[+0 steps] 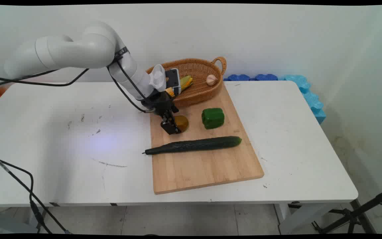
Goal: Pick up the cucumber from the cutting board
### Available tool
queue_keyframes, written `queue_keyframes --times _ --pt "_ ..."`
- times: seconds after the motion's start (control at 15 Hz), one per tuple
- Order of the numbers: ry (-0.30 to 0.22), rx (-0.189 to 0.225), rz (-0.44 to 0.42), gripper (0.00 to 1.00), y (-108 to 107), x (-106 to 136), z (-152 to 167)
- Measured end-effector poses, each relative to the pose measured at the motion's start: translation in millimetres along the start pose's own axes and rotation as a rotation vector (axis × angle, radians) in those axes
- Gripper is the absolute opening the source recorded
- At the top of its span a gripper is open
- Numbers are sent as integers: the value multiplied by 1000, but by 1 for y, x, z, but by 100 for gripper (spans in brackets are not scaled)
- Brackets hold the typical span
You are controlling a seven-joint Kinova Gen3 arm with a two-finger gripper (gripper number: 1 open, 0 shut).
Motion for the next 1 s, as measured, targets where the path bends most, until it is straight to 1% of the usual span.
queue_keyframes --times 0.27,0.6,0.8,1.0 --pt "23 -3 -14 100 -1 -3 -20" --pt "75 -17 -22 100 2 -7 -52" --pt "112 -35 -27 100 9 -11 -74" --pt "145 -61 -23 100 20 -15 -93"
